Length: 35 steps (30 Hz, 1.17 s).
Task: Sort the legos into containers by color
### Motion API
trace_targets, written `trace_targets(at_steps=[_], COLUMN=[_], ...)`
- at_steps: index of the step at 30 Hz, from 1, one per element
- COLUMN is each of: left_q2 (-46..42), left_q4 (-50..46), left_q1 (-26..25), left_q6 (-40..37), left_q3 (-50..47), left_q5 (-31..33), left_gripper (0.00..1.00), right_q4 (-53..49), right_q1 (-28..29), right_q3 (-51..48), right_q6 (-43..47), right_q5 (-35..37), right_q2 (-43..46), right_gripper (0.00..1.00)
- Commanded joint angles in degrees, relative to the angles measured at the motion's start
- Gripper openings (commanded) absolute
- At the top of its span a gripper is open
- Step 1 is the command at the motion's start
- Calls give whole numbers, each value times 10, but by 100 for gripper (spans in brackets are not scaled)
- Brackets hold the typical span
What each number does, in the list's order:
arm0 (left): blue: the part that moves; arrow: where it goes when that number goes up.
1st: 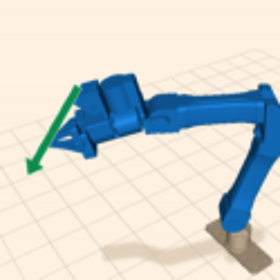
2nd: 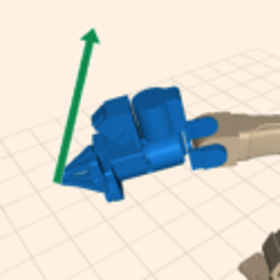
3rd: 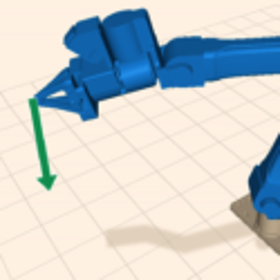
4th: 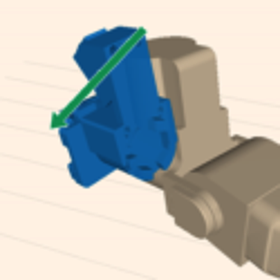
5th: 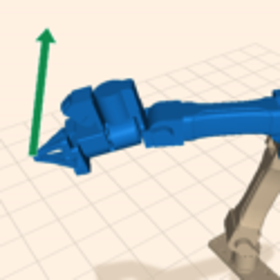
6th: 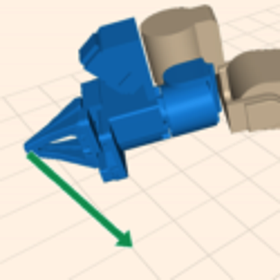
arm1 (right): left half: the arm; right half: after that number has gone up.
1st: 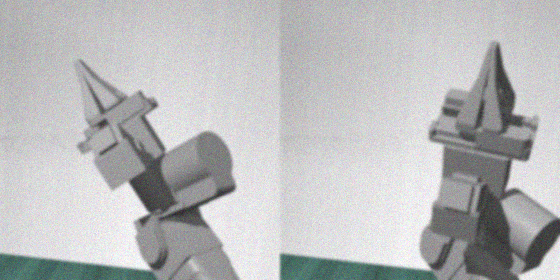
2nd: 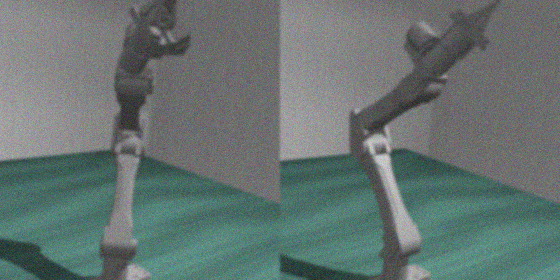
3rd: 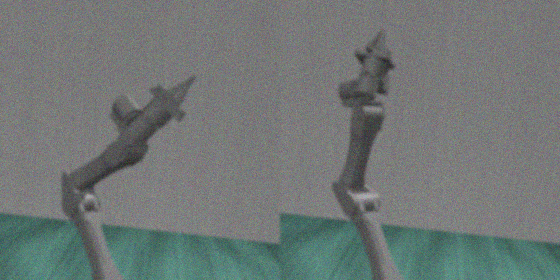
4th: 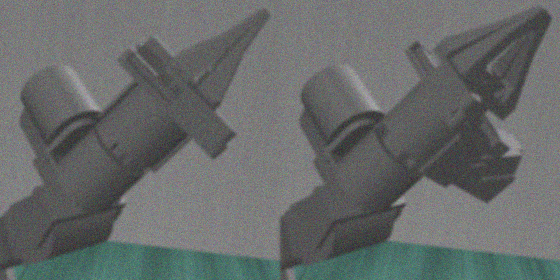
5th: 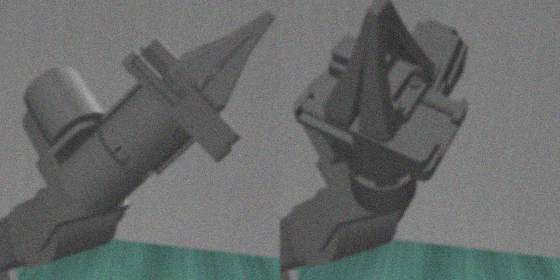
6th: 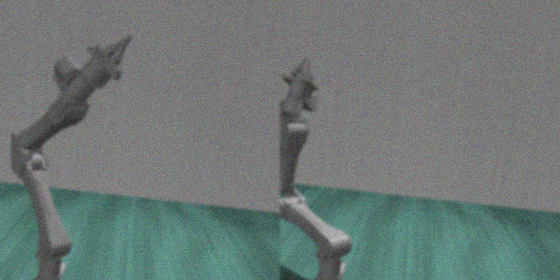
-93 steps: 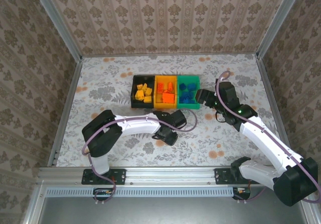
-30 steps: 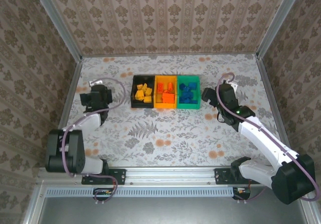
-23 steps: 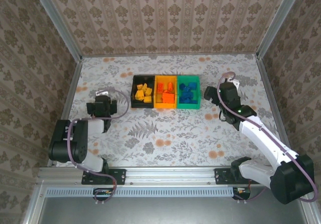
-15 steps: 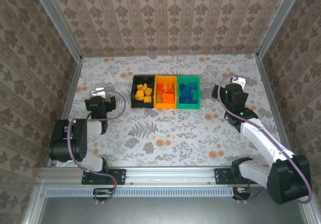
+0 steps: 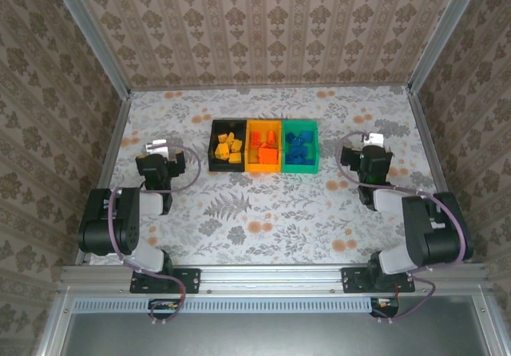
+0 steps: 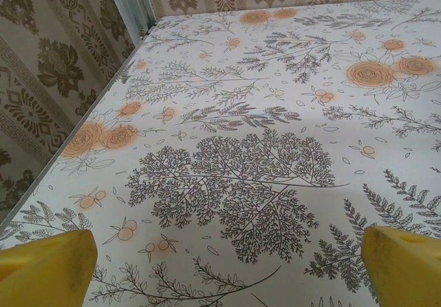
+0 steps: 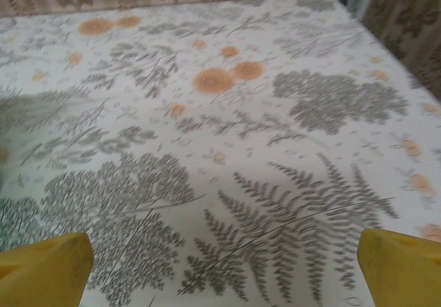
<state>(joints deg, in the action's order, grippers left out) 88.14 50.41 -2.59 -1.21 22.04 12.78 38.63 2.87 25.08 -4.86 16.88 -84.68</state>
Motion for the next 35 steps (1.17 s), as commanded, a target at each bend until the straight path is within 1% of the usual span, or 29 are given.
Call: trace_targets(at_steps=[1, 2, 4, 5, 35], left_q2=[2, 2, 1, 2, 3], left_q4=[19, 18, 18, 18, 17], left_q1=[0, -1, 0, -1, -5], left_q6=[2, 3, 1, 1, -2], left_q3=[-3, -3, -3, -3, -1], left_q5=[-7, -7, -7, -7, -4], left_gripper=[100, 100, 100, 100, 100], right_q4=[143, 113, 122, 111, 120], right_q1=[-4, -6, -11, -11, -11], right_q3=[-29, -22, -23, -22, -27], right_q6=[20, 16, 15, 14, 15], right_q5=[-51, -57, -66, -67, -67], right_q2=[-39, -30, -34, -29, -29], right_gripper=[100, 100, 100, 100, 100])
